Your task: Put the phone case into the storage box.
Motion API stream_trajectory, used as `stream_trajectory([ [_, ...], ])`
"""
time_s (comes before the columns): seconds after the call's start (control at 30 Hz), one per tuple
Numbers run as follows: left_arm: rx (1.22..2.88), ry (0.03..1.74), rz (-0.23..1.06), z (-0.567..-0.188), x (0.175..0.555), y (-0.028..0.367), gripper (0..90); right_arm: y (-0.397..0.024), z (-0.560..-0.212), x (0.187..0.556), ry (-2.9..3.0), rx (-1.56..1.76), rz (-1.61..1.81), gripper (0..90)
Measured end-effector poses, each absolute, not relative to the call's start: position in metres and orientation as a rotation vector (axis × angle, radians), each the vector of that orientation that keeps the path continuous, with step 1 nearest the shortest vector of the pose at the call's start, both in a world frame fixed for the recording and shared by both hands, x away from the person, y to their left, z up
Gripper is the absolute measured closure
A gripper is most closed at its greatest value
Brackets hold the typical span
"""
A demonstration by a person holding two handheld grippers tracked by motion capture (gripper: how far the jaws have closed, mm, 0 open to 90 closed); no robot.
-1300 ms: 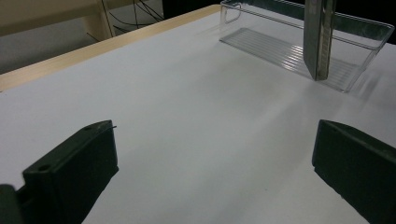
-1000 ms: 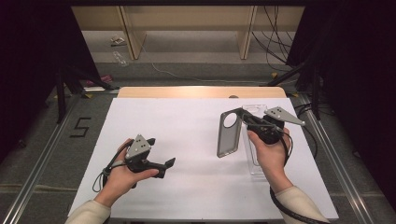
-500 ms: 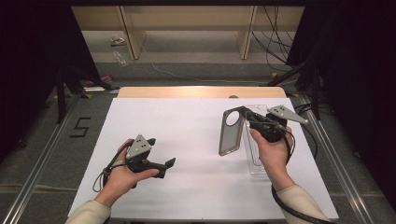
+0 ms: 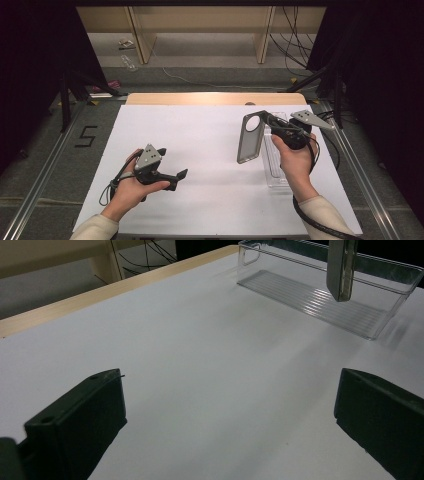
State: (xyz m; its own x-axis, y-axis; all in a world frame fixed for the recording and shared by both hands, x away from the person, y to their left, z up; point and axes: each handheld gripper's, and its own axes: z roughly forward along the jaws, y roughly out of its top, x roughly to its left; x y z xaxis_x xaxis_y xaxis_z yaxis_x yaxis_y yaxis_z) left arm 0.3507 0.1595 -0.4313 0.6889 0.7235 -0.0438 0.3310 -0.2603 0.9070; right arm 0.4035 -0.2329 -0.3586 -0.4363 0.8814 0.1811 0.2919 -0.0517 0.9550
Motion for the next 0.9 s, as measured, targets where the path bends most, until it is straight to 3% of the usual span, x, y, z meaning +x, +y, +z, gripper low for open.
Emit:
stream_trajectory([
  [0.9, 1.855, 0.834, 0.478, -0.431, 0.351, 0.161, 0.1, -0.245, -0.352, 0.408, 1.668, 1.267, 1.504, 88.6],
])
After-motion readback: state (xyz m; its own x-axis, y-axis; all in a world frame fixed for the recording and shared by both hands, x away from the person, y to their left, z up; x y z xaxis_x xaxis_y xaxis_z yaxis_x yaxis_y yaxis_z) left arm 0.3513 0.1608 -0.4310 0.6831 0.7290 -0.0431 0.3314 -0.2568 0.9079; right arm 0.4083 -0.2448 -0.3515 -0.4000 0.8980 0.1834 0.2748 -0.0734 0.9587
